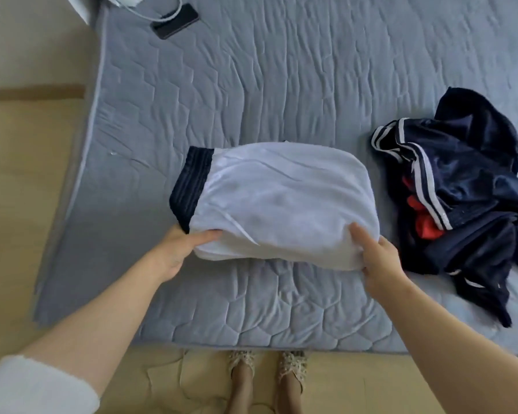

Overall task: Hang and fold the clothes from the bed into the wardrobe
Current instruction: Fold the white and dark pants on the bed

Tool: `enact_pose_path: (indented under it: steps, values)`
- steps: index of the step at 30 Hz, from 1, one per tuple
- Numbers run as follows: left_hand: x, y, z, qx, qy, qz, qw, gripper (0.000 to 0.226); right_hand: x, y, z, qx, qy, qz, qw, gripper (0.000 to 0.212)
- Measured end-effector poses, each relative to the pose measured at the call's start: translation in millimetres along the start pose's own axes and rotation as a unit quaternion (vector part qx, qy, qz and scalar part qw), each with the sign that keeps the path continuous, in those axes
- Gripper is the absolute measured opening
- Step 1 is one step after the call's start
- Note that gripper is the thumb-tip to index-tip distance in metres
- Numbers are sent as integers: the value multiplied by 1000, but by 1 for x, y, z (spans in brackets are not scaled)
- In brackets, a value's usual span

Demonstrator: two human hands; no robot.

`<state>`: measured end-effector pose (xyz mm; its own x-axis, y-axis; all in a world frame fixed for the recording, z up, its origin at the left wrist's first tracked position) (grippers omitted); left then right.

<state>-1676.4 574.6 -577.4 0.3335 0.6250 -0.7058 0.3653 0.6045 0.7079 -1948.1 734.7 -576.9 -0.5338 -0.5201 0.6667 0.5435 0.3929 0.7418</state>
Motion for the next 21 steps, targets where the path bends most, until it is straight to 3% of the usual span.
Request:
enact_pose_path:
  steps: [3,6,9,12,14,18,21]
  values:
    - [74,5,8,-29,-3,125,992,73,-68,-1,10,0,92,-98,991,17]
    - [127,15,14,-104,-65,162,979,50,-113,7,20,3,135,-161,978,21]
    - [140,20,21,-181,-141,97,968,25,-120,6,23,4,154,-177,972,25]
    - [126,16,23,-163,-224,29,960,20,-102,0,18,16,191,-142,971,28]
    - [107,9,19,-152,-201,21,967,25,-84,-8,12,17,182,-106,977,28]
    - [78,-10,12,-136,-125,94,978,52,-60,-27,-5,22,156,-38,987,35]
    - [75,-16,7,-47,-143,158,976,42,-62,-36,-12,52,208,-65,975,31]
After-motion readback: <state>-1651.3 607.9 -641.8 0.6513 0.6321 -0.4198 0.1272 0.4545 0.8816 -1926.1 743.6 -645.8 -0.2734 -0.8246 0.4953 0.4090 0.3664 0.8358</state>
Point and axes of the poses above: each hand's wrist, its own y-axis away from the middle knuckle, its own z-axis out of the back of the hand, x = y × z, the point moved 1 cm from there along -y, towards the middle knuckle, and after that the axes turned 4 degrees about x, right-handed, at the moved point
